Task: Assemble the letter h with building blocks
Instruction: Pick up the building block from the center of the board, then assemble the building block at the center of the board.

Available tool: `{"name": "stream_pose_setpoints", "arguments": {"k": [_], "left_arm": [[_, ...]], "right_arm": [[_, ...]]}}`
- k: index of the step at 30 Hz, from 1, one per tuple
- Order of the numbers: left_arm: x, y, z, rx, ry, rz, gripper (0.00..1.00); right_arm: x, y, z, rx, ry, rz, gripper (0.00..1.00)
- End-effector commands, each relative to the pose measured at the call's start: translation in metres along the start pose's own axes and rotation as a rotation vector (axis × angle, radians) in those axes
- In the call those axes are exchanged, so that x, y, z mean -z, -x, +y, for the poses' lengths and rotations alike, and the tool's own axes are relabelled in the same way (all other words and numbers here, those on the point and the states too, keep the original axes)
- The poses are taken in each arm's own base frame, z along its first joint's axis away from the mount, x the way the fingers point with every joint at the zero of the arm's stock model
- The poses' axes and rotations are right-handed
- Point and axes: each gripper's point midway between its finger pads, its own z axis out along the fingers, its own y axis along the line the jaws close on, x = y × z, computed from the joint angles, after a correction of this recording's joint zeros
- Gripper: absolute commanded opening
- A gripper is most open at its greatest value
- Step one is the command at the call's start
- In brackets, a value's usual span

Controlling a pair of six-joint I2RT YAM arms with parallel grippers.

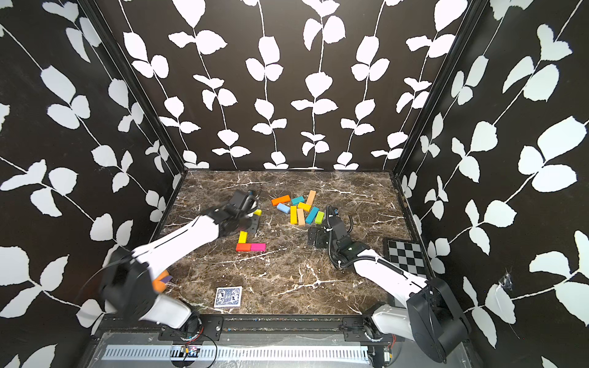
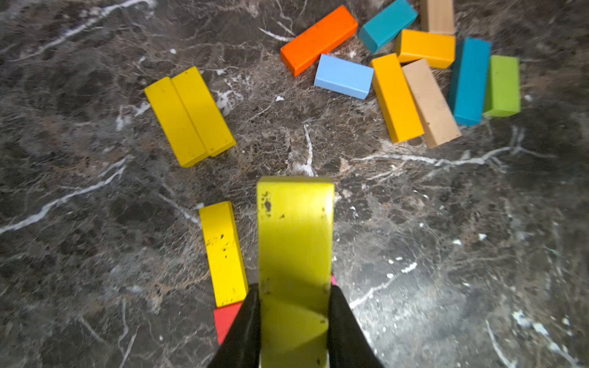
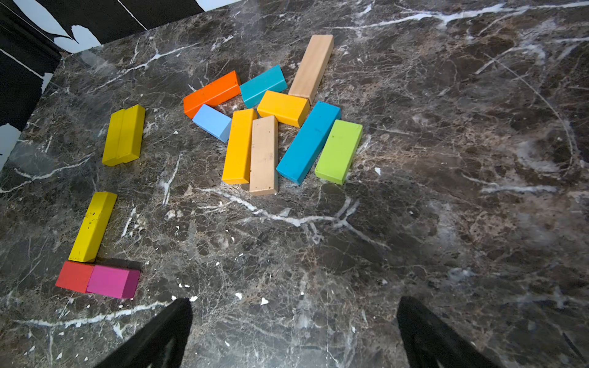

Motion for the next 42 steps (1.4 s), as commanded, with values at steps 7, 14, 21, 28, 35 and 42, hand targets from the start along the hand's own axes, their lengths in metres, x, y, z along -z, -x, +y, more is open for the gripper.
{"name": "stream_pose_setpoints", "arguments": {"k": [7, 14, 21, 28, 35, 42], "left_arm": [[0.042, -0.115, 0.03, 0.117, 0.038, 0.215, 0.19], [0.021, -0.16, 0.031, 0.13, 0.046, 0.348, 0.16], [0.004, -0.17, 0.035, 0.132, 0.079, 0.367, 0.16], [-0.004, -0.165, 0.043, 0.136, 0.139, 0.341, 0.16], [-0.015, -0.164, 0.039, 0.131, 0.139, 0.361, 0.15], [-0.021, -0.163, 0.039, 0.133, 0.147, 0.361, 0.15]], "right_arm": [[-0.008, -0.002, 0.001, -0.028, 0.013, 0.004, 0.99], [-0.007, -0.002, -0.001, -0.027, 0.004, 0.002, 0.99], [-0.006, -0.001, -0.004, -0.03, -0.006, -0.004, 0.99], [-0.004, 0.001, -0.005, -0.037, -0.004, -0.009, 0.99], [-0.003, 0.002, -0.007, -0.048, -0.003, -0.009, 0.99], [-0.002, 0.003, -0.008, -0.057, 0.0, -0.012, 0.99]]}}
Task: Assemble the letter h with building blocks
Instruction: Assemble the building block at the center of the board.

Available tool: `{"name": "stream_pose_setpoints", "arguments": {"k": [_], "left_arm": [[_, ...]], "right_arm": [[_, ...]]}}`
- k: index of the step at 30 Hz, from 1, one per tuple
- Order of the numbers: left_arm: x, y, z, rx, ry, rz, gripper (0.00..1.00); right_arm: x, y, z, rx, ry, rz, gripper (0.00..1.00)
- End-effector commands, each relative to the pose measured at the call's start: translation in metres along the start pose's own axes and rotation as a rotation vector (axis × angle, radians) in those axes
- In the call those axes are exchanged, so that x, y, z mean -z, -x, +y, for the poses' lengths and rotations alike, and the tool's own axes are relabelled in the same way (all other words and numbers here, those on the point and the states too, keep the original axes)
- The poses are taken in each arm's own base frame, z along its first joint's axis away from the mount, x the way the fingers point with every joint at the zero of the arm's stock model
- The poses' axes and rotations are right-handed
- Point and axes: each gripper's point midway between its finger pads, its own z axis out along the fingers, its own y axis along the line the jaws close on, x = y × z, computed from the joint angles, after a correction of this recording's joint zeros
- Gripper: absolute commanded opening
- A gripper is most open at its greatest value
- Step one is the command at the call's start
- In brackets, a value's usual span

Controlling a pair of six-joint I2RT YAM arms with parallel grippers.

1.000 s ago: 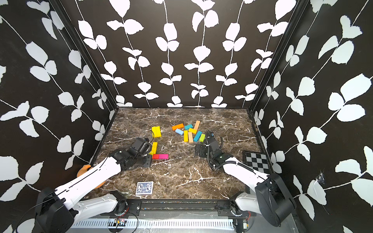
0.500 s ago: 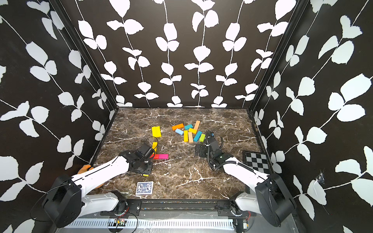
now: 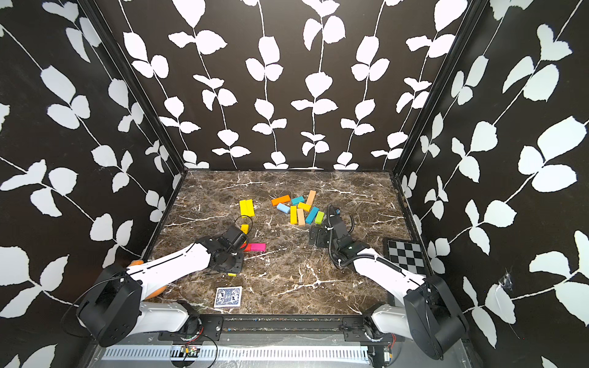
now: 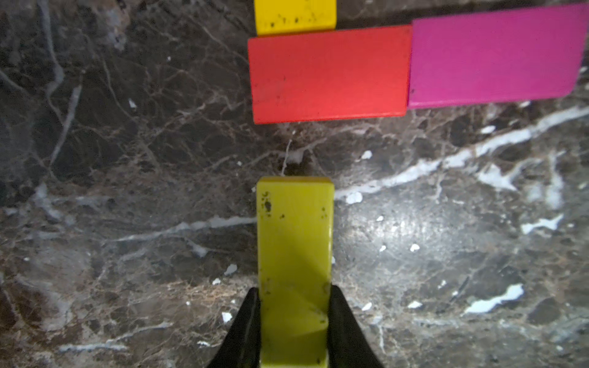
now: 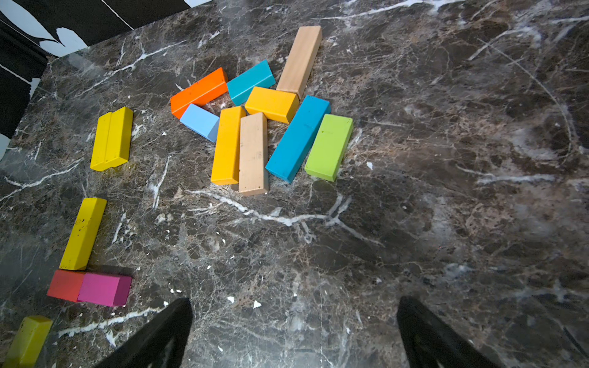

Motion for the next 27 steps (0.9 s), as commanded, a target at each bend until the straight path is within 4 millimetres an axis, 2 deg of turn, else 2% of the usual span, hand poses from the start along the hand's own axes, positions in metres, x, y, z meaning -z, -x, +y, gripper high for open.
{"name": "stream_pose_setpoints", "arguments": {"k": [1, 27], "left_arm": [[-0.001, 0.007, -0.001, 0.008, 0.01, -0.023, 0.15], [-0.007, 0.019, 0.004, 0.028, 0.034, -0.026, 0.14]], "right_arm": [[0.003, 0.004, 0.0, -0.023, 0.016, -0.024, 0.99], [0.002, 0.005, -0.002, -0.052, 0.033, -0.019, 0.99]]}}
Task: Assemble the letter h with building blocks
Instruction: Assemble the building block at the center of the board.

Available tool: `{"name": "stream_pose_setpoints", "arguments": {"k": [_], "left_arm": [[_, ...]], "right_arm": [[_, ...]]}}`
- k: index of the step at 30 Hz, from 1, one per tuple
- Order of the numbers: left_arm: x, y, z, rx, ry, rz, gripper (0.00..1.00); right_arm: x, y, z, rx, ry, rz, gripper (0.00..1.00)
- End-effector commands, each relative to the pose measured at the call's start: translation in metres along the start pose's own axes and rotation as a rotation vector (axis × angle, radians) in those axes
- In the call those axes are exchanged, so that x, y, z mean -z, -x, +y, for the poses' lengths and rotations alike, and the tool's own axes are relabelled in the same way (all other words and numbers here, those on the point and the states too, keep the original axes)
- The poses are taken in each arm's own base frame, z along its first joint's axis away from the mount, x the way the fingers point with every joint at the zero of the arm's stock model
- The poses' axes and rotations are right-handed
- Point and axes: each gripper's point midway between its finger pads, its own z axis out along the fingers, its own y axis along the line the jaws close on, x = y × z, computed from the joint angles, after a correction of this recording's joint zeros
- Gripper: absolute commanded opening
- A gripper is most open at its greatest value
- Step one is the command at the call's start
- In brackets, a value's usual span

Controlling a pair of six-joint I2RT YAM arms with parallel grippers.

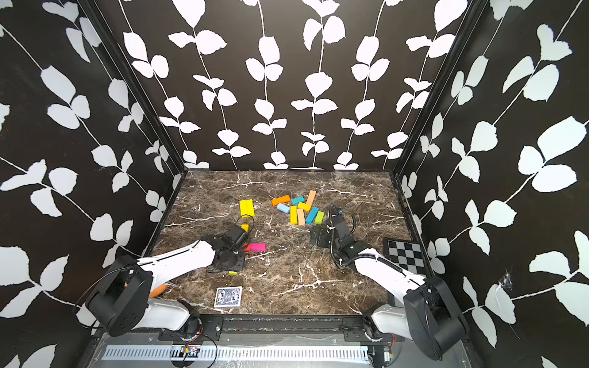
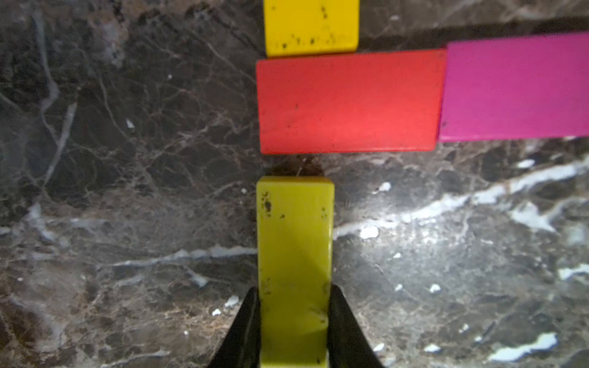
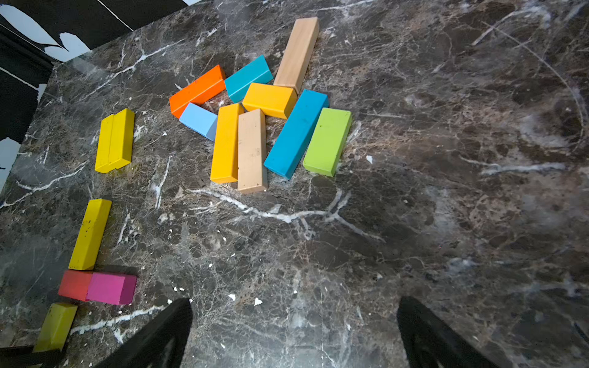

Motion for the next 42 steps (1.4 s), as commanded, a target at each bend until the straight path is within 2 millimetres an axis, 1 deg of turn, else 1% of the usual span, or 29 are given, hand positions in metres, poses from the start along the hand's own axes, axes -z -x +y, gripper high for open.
{"name": "stream_pose_setpoints", "arguments": {"k": [1, 11, 24, 36, 42], "left_arm": [[0.0057, 0.0109, -0.0005, 0.011, -0.001, -0.027, 0.13], [0.0041, 0.0097, -0.0045, 0.012, -0.023, -0.024, 0.12], [0.0024, 0.0104, -0.0049, 0.023, -0.02, -0.02, 0.13], [0.0006, 0.0105, -0.0029, 0.028, -0.01, -0.027, 0.18], [0.0, 0.0125, -0.0029, 0.034, -0.012, -0.028, 0.18]], "right_arm": [[0.0029, 0.0077, 0.0011, -0.02, 0.017, -0.038, 0.99], [0.0022, 0.0062, 0.0001, -0.028, 0.02, -0.032, 0.99], [0.0028, 0.0069, -0.0016, -0.036, 0.021, -0.033, 1.0], [0.0036, 0.0073, -0.0029, -0.041, 0.021, -0.036, 0.99], [0.0035, 0.0072, -0.0034, -0.043, 0.021, -0.036, 0.99]]}}
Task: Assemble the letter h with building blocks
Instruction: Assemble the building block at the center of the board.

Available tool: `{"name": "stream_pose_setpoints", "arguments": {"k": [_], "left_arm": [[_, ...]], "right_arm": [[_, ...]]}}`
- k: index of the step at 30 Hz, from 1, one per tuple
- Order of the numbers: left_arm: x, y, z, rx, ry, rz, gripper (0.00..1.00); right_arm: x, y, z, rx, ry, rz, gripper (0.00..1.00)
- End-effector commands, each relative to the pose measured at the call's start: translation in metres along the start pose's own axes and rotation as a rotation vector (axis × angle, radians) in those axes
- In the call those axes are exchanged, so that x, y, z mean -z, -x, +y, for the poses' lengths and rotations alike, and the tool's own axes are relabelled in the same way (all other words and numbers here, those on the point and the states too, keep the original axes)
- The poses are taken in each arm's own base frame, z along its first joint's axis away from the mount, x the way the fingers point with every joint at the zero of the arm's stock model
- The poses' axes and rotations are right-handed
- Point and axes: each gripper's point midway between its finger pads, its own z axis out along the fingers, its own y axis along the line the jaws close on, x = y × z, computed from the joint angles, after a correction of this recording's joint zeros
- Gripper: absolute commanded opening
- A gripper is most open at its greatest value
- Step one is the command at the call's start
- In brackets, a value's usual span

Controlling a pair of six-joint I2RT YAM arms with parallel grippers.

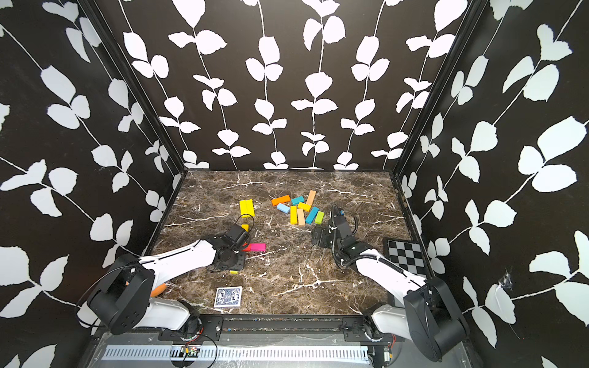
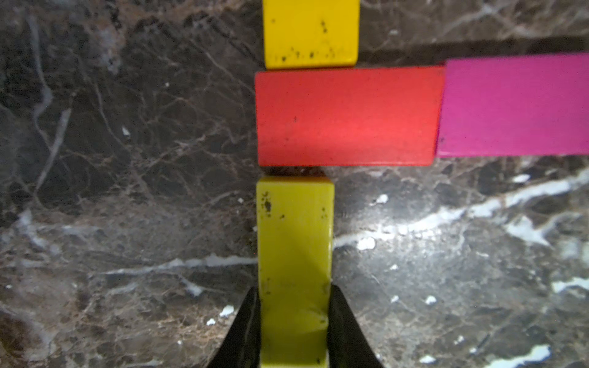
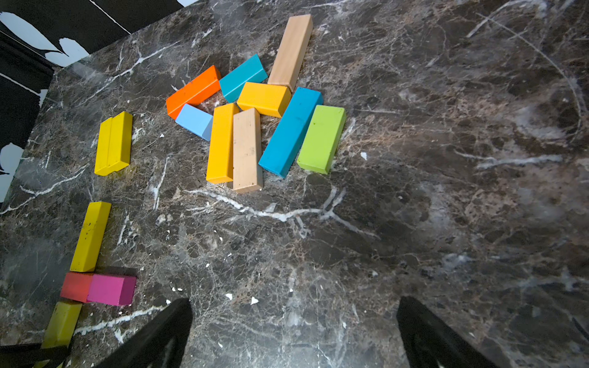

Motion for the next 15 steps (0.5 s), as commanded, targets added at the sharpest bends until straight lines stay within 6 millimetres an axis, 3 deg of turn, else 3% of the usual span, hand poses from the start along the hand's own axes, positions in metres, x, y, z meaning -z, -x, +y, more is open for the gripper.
{"name": "stream_pose_setpoints", "arguments": {"k": [1, 10, 15], "left_arm": [[0.0019, 0.0079, -0.0016, 0.014, -0.006, -0.019, 0.19], [0.001, 0.0078, 0.0003, 0.014, 0.002, -0.017, 0.26], [0.0032, 0.0093, -0.0002, 0.015, -0.004, -0.027, 0.41]], "right_arm": [[0.0038, 0.0091, 0.002, -0.022, 0.018, -0.041, 0.99], [0.0045, 0.0102, 0.0025, -0.025, 0.022, -0.044, 1.0], [0.0042, 0.0089, 0.0031, -0.025, 0.028, -0.04, 1.0]]}}
